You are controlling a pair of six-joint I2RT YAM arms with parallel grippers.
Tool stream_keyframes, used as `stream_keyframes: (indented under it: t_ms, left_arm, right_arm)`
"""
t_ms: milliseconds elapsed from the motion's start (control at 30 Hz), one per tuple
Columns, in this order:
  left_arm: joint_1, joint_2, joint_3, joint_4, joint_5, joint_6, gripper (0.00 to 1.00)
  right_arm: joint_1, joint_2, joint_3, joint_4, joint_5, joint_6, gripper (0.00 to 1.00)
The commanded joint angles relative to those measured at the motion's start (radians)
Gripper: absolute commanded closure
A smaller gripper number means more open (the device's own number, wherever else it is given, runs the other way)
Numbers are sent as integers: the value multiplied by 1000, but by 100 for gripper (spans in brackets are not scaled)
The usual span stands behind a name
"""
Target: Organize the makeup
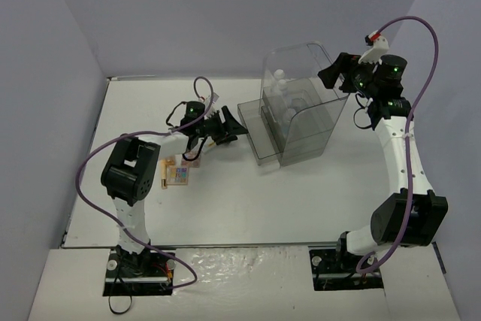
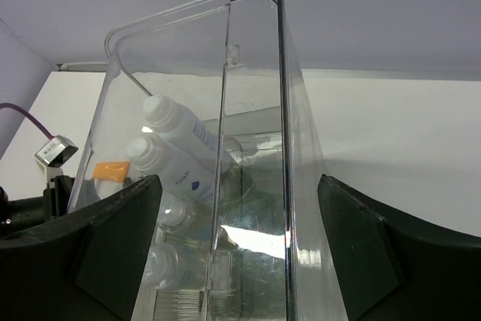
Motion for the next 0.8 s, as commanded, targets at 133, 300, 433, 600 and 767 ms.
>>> stream_keyframes:
  t_ms: [133,300,433,600,767]
  left_arm:
    - [28,-225,112,-310,-107,229,29]
    - [39,-343,134,-572,-321,402,23]
    - [65,-432,116,-756,-501,473,16]
    - [116,-501,90,-905,-703,525,13]
    - [219,-474,57,-954,-745,538,15]
  right_arm:
    - [9,-77,45,-1,15,-7,1]
    - [11,-118,76,-26,28,-14,0]
    - [19,-168,73,-44,69,-36,0]
    - [67,-241,39,-102,168,-91,0]
    - [128,-298,-7,-114,220,-114,0]
